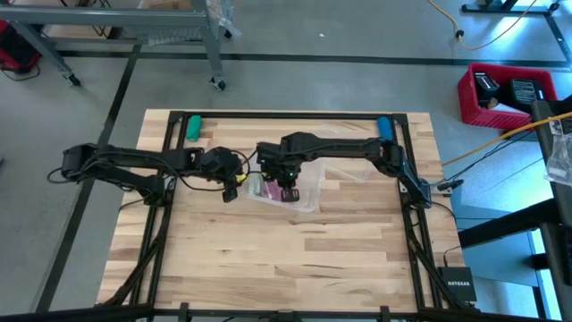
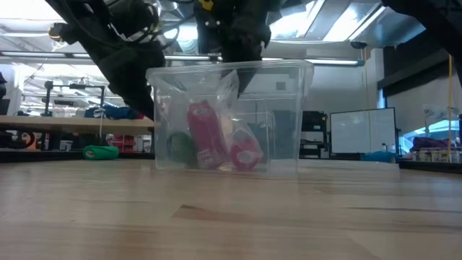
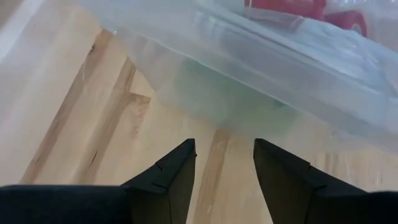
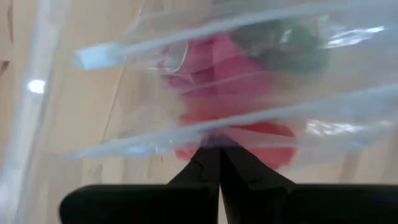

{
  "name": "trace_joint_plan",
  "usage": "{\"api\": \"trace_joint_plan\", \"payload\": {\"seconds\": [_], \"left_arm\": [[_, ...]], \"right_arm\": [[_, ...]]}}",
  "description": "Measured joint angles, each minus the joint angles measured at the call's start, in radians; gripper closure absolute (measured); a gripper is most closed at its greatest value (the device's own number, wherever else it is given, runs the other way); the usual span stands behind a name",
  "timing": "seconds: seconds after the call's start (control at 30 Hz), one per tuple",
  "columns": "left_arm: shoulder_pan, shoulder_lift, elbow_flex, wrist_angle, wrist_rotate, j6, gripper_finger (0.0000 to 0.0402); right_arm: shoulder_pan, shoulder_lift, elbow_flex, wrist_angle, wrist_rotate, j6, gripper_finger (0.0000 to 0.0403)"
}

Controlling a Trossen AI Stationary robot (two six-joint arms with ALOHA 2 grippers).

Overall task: Roll bandage
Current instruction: Adjust the zip bags in the transparent container, then close the transparent container

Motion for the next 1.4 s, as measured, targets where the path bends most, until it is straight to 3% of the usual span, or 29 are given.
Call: {"api": "trace_joint_plan", "payload": {"seconds": [0.27,0.5,0.8,0.93,1.1,1.23,1.4], "left_arm": [[0.002,-0.08,0.046,-0.142,-0.095,0.051,0.0247],[0.003,-0.177,0.046,-0.158,-0.131,0.054,0.0247],[0.003,-0.201,0.047,-0.169,-0.132,0.053,0.0247],[0.003,-0.201,0.046,-0.162,-0.132,0.056,0.0247],[0.003,-0.201,0.045,-0.093,-0.132,0.089,0.0247],[0.003,-0.201,0.045,-0.06,-0.132,0.147,0.0247],[0.003,-0.201,0.045,-0.066,-0.132,0.157,0.0247]], "right_arm": [[-0.001,-0.013,0.144,-0.226,0.065,0.0,0.0402],[-0.024,-0.163,0.165,-0.206,0.078,0.038,0.0402],[-0.167,-0.304,0.135,-0.261,0.246,0.06,0.0402],[-0.27,-0.399,-0.035,-0.2,0.275,0.07,0.0402],[-0.417,-0.531,-0.408,-0.002,0.274,0.081,0.0402],[-0.514,-0.567,-0.663,0.19,0.28,0.081,0.0401],[-0.59,-0.544,-0.858,0.337,0.25,0.056,0.0353]]}}
